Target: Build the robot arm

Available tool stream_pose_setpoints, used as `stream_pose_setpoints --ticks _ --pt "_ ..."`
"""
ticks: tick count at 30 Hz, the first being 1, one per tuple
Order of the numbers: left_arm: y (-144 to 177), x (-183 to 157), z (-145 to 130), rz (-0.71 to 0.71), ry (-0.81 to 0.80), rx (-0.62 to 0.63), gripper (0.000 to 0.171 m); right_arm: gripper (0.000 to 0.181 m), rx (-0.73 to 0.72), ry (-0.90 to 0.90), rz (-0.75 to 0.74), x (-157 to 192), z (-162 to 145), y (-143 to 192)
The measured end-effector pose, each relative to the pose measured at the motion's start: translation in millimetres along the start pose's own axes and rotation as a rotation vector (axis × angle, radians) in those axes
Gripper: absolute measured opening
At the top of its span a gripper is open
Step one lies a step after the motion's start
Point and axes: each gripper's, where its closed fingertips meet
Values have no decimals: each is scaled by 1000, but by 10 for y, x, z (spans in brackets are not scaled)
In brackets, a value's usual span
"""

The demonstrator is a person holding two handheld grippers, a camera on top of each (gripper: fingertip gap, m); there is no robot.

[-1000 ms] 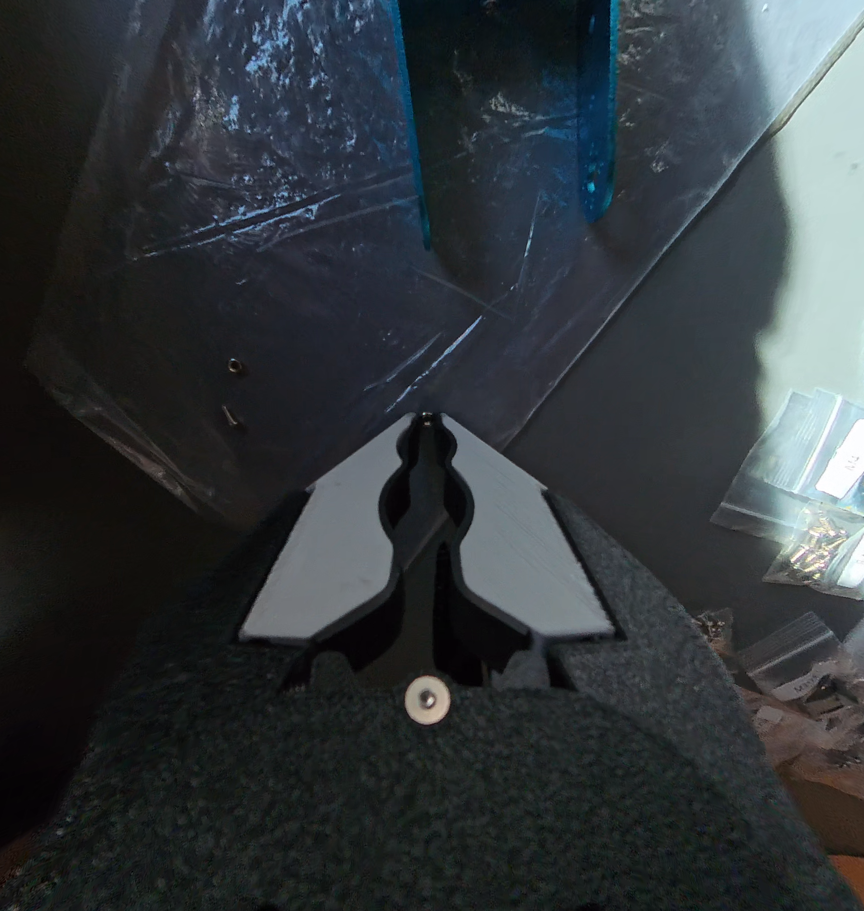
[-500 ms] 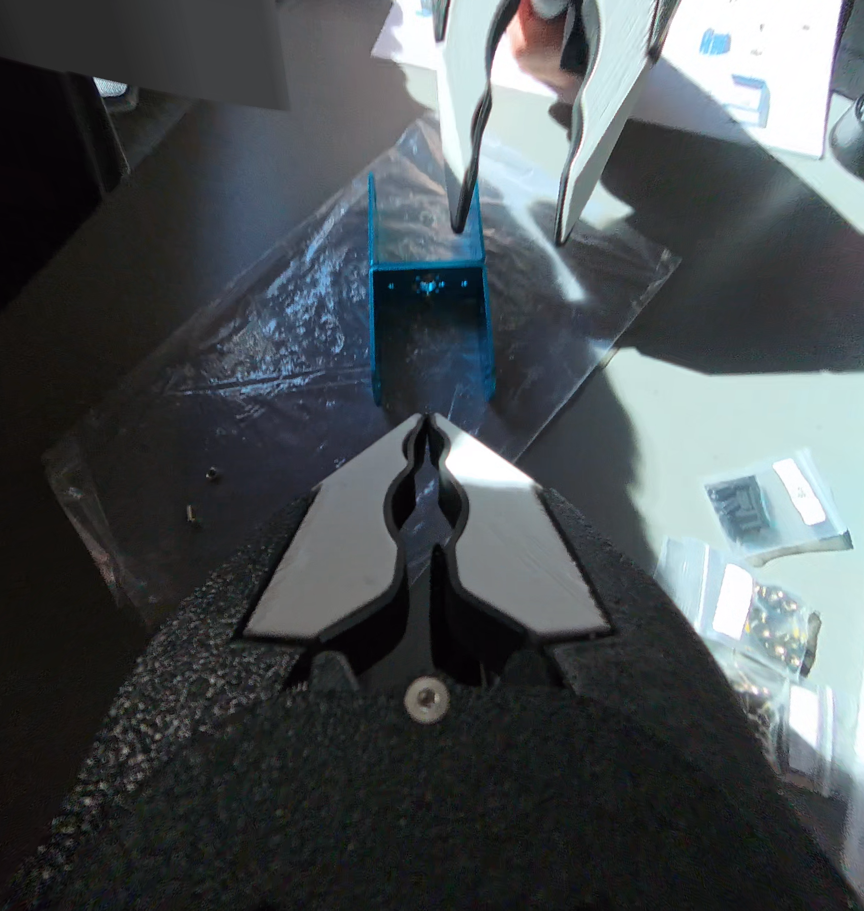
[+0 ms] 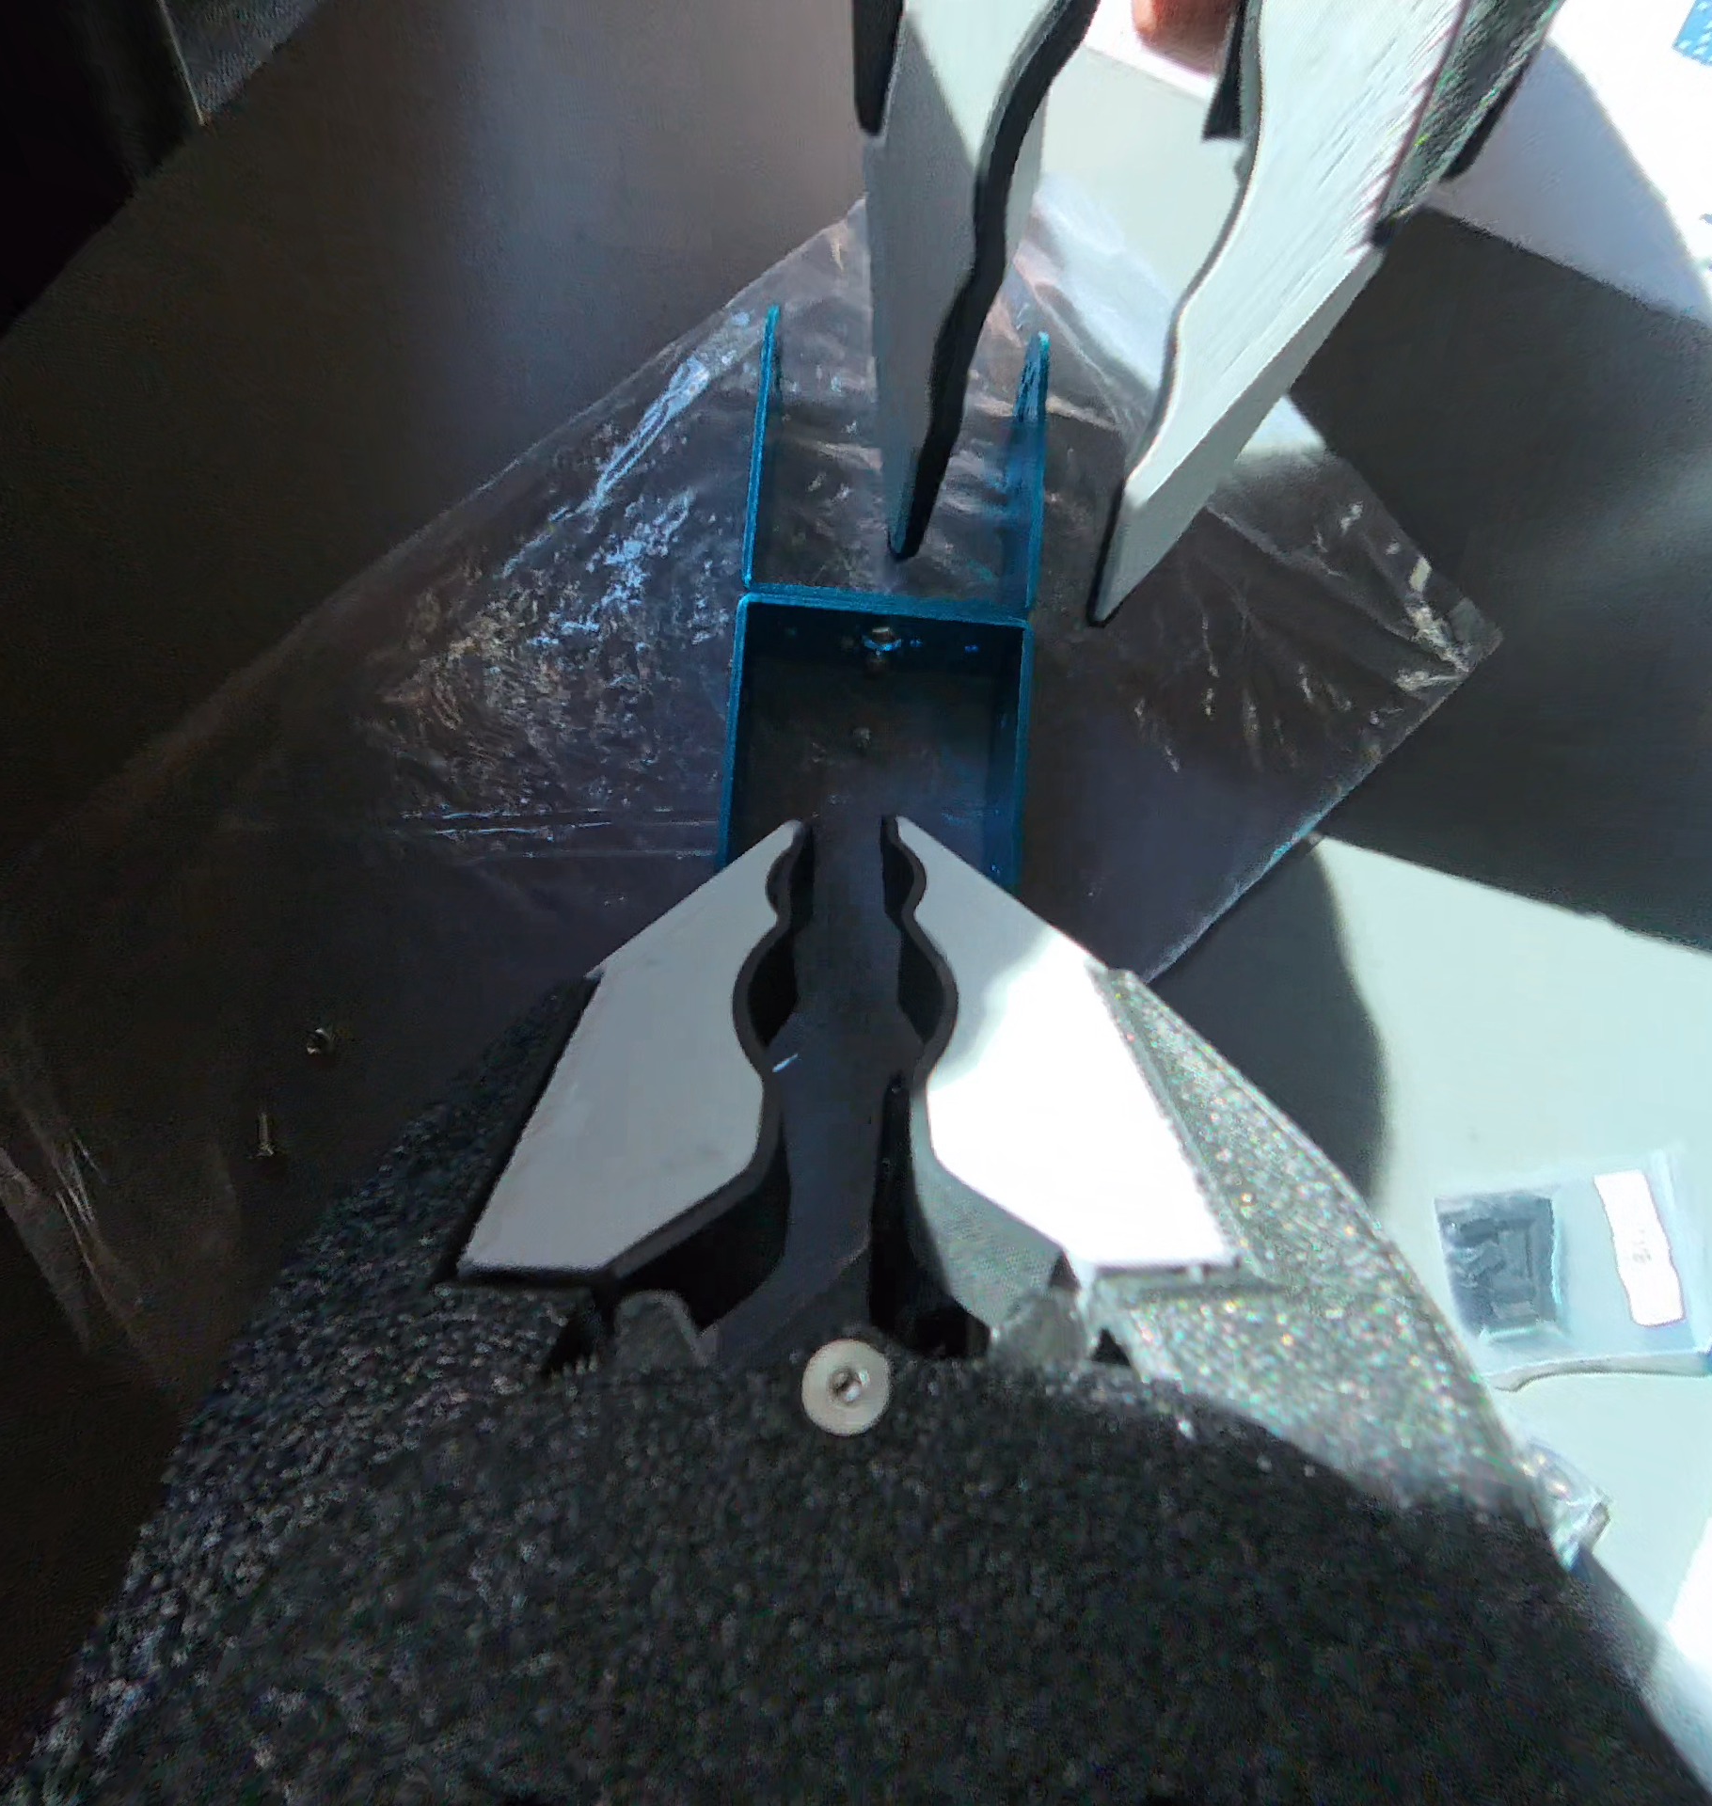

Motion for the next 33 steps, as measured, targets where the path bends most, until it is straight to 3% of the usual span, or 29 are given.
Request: stream_pose_setpoints --ticks 3,6,23,25,27,33 --pt "92 9 -14 -12 16 4 33 13 2 7 52 -4 26 -105" --pt "103 -9 -61 -23 3 26 15 13 24 12 66 -57 53 -141" --pt "143 -21 -157 -38 -11 71 3 8 70 69 135 15 190 -253" --pt "133 -3 -126 -20 -12 56 9 5 70 61 145 23 187 -250" --pt "123 20 -54 8 -11 25 31 4 55 60 149 34 189 -243" --pt "88 -25 67 16 -28 -26 39 2 54 71 140 97 144 -192"
Point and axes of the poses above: each gripper's, where its closed fingertips meet, y back along the fingers, z out of its top, x = y × z across the jaws, and after that the axes turned 11 degrees about y, right-handed
